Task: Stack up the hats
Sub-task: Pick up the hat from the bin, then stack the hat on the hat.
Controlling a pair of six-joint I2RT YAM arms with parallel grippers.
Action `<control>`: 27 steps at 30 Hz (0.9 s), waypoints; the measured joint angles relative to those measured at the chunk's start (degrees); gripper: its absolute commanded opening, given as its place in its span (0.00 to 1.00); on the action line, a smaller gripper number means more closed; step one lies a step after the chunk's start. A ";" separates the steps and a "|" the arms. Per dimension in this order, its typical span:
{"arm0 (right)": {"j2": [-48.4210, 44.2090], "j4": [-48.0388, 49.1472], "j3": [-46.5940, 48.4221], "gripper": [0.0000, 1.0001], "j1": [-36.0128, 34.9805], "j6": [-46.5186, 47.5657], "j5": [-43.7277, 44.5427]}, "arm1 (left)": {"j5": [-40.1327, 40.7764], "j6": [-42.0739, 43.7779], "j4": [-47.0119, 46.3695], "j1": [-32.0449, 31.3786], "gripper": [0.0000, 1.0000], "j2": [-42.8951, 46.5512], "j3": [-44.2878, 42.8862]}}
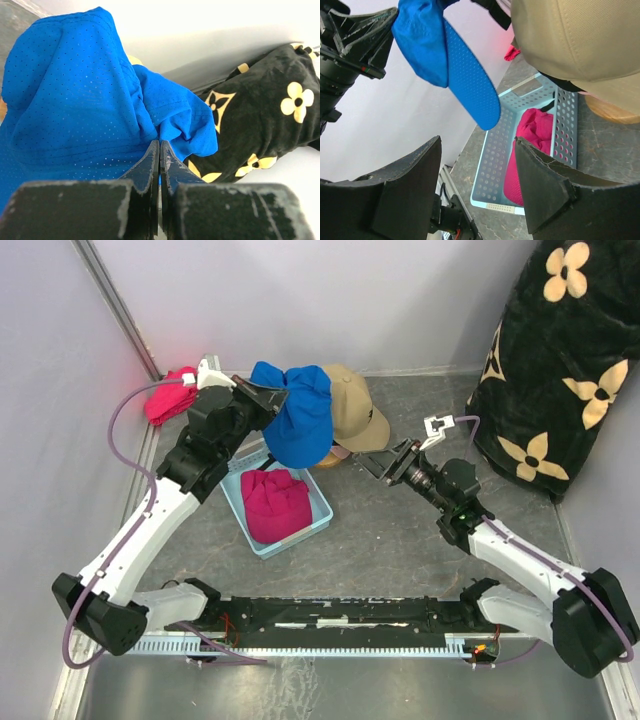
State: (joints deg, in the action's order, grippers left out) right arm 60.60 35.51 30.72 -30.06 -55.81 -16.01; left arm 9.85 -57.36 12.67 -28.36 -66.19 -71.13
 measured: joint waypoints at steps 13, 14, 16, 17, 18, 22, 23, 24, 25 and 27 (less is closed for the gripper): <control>5.64 10.56 -3.52 0.68 -4.96 -1.40 1.25 | 0.11 -3.76 -3.52 -3.50 0.03 -4.17 -4.66; 5.97 11.32 -3.58 0.68 -5.46 -1.38 1.49 | 0.09 -3.91 -3.63 -3.76 0.03 -4.24 -4.92; 6.64 12.70 -3.61 0.68 -6.27 -1.36 1.79 | 0.11 -4.17 -3.96 -4.31 0.03 -4.44 -5.33; 7.08 13.73 -3.58 0.68 -6.82 -1.33 2.03 | 0.13 -4.28 -4.09 -4.52 0.03 -4.48 -5.42; 7.41 14.29 -3.58 0.68 -7.23 -1.31 2.16 | 0.15 -4.42 -4.26 -4.76 0.03 -4.52 -5.44; 8.70 16.26 -3.58 0.68 -9.42 -0.61 3.15 | 0.35 -4.63 -4.28 -5.60 0.03 -4.61 -5.44; 9.09 16.79 -3.58 0.68 -9.97 -0.33 3.26 | 0.42 -4.70 -4.31 -5.75 0.03 -4.63 -5.44; 9.46 17.22 -3.58 0.68 -10.34 -0.15 3.39 | 0.44 -4.87 -4.31 -5.92 0.03 -4.66 -5.44; 9.86 17.66 -3.58 0.68 -10.73 0.11 3.58 | 0.48 -4.98 -4.31 -6.10 0.03 -4.68 -5.44; 10.64 18.34 -3.58 0.68 -11.34 0.46 4.13 | 0.50 -5.05 -4.31 -6.36 0.03 -4.70 -5.51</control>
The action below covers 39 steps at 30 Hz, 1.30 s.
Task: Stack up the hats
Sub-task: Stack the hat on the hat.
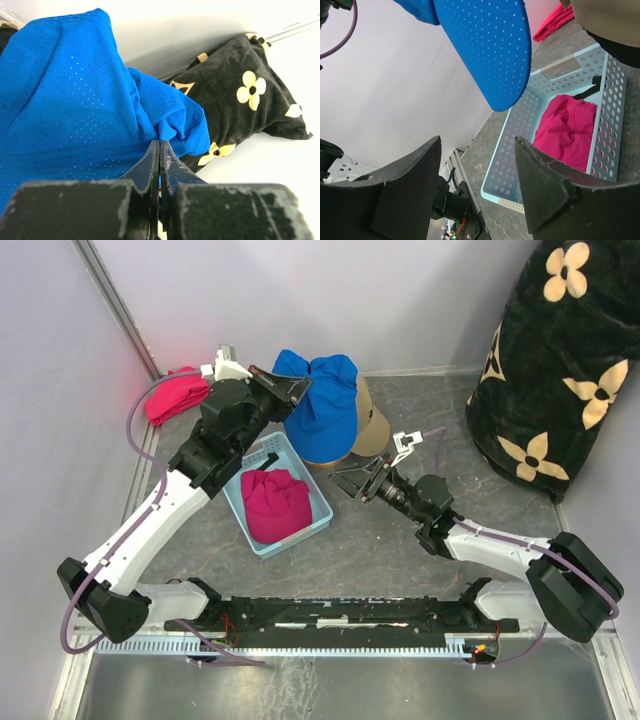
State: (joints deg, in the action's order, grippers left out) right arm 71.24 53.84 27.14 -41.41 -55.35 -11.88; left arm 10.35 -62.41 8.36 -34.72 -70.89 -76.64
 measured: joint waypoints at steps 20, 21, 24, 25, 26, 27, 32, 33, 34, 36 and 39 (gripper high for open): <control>7.45 9.57 0.02 0.67 -2.10 1.25 3.56 | 0.20 -0.31 -0.37 -1.79 0.03 0.00 -0.31; 7.45 9.70 0.04 0.67 -2.12 1.36 3.63 | 0.20 -0.31 -0.37 -1.81 0.03 0.00 -0.31; 7.45 10.10 0.07 0.66 -2.36 1.66 4.11 | 0.26 -0.31 -0.37 -1.88 0.03 0.00 -0.31; 7.45 10.19 0.07 0.67 -2.36 1.70 4.26 | 0.26 -0.31 -0.37 -1.92 0.03 0.00 -0.31; 7.45 10.34 0.07 0.66 -2.38 1.77 4.35 | 0.28 -0.31 -0.37 -1.99 0.03 0.00 -0.31; 7.45 10.45 0.09 0.66 -2.38 1.84 4.44 | 0.28 -0.31 -0.37 -2.05 0.03 0.00 -0.31; 8.07 11.26 1.27 0.66 -2.47 1.86 4.50 | 0.31 -0.33 -0.37 -2.16 0.03 0.00 -0.31; 8.35 11.58 1.60 0.66 -2.47 1.86 4.55 | 0.31 -0.33 -0.37 -2.19 0.03 0.00 -0.31; 8.61 11.85 1.90 0.66 -2.49 1.86 4.63 | 0.28 -0.35 -0.37 -2.23 0.03 0.00 -0.31; 9.01 12.17 2.27 0.65 -2.58 1.90 4.68 | 0.28 -0.37 -0.37 -2.34 0.03 0.00 -0.31; 9.75 12.39 2.86 0.65 -2.73 2.16 4.68 | 0.26 -0.55 -0.37 -2.51 0.03 0.00 -0.31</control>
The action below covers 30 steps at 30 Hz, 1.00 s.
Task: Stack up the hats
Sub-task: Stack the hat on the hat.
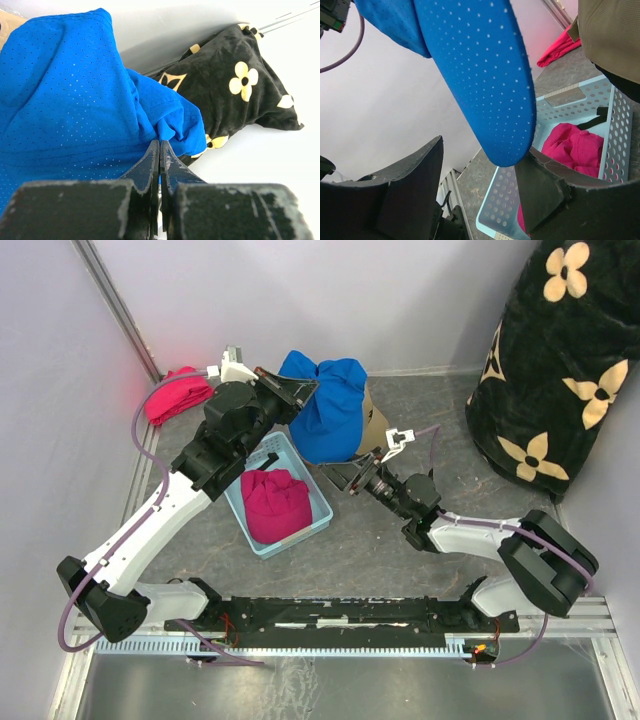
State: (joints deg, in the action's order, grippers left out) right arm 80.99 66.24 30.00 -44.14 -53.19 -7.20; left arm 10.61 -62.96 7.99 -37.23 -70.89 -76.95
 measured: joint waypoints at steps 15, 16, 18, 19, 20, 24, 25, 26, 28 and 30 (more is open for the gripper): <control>5.42 4.98 1.20 0.59 0.00 0.33 -0.22 | 0.44 -1.70 -0.68 -0.68 0.03 0.00 0.00; 5.44 5.35 1.20 0.59 0.00 0.33 -0.22 | 0.44 -1.70 -0.76 -0.68 0.03 0.00 0.00; 5.42 6.23 1.20 0.60 0.00 0.33 -0.22 | 0.44 -1.73 -0.83 -0.74 0.03 0.00 0.00; 5.40 6.51 1.20 0.60 0.00 0.35 -0.20 | 0.46 -1.73 -0.83 -0.76 0.03 0.00 0.00; 5.35 6.64 1.18 0.61 0.00 0.35 -0.20 | 0.44 -1.70 -0.83 -0.76 0.03 0.00 0.00; 4.85 6.60 1.18 0.60 0.00 0.39 -0.22 | 0.46 -1.73 -0.85 -0.76 0.03 0.00 0.02; 4.61 6.62 1.18 0.59 0.00 0.46 -0.22 | 0.46 -1.73 -0.87 -0.79 0.03 0.00 0.04; 4.35 6.62 1.18 0.57 0.00 0.50 -0.22 | 0.46 -1.73 -0.87 -0.79 0.03 0.00 0.04; 4.00 6.64 1.18 0.49 0.00 0.55 -0.22 | 0.52 -1.75 -0.87 -0.81 0.03 0.00 0.11; 3.76 6.69 1.18 0.44 0.00 0.61 -0.28 | 0.85 -1.75 -0.96 -0.90 0.03 0.00 0.24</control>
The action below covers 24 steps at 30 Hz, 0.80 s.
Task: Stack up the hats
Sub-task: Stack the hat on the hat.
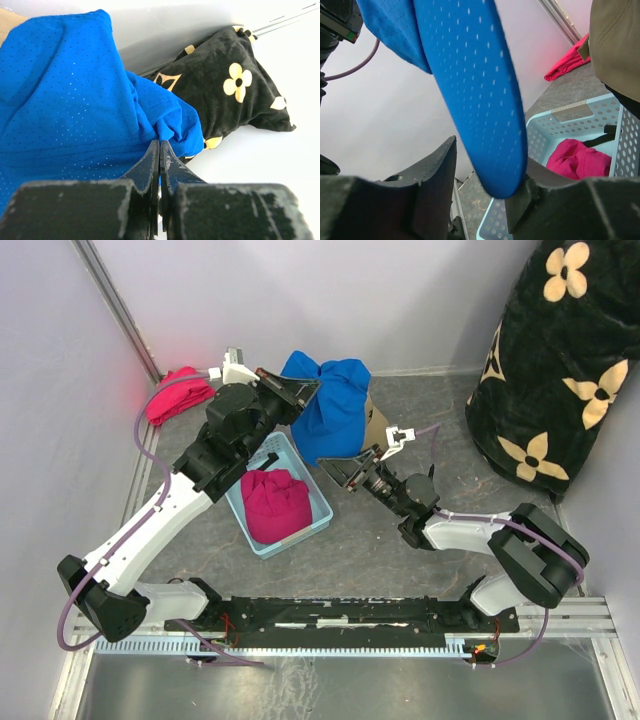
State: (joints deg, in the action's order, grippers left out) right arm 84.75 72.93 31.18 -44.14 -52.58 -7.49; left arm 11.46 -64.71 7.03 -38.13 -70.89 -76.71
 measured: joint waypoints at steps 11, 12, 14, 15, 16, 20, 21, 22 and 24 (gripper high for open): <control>-3.93 -0.76 -0.57 0.22 0.48 -0.11 -0.26 | 1.53 0.00 -1.22 -0.52 0.03 -0.07 0.44; -5.05 -1.38 -0.70 0.21 0.85 -0.28 -0.79 | 1.77 0.02 -1.44 -0.52 0.03 -0.11 0.44; -7.48 -2.95 -0.72 0.20 2.23 -1.09 -1.88 | 2.12 0.02 -1.75 -0.55 0.03 -0.22 0.44; -8.57 -3.82 -0.72 0.20 3.23 -1.70 -2.69 | 2.23 0.04 -1.88 -0.59 0.03 -0.26 0.46; -9.31 -4.39 -0.72 0.20 4.22 -2.43 -3.34 | 2.40 0.04 -2.14 -0.68 0.03 -0.35 0.48; -9.70 -6.16 0.02 0.18 10.01 -8.66 -8.96 | 3.50 0.48 -2.93 -1.03 0.03 -1.03 0.48; -9.20 -6.27 0.55 0.17 11.19 -10.23 -10.16 | 3.74 0.81 -2.93 -1.01 0.03 -1.38 0.44; -8.09 -6.01 1.62 0.17 12.85 -12.68 -12.22 | 4.13 1.31 -2.91 -1.01 0.03 -1.81 0.26; -4.87 -4.79 4.61 0.17 15.52 -17.46 -15.61 | 5.14 2.49 -2.91 -1.01 0.03 -3.30 -0.70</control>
State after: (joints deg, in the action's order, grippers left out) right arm 79.88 68.14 35.79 -28.62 -70.04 -23.09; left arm 16.60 -62.22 4.12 -39.13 -74.19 -77.41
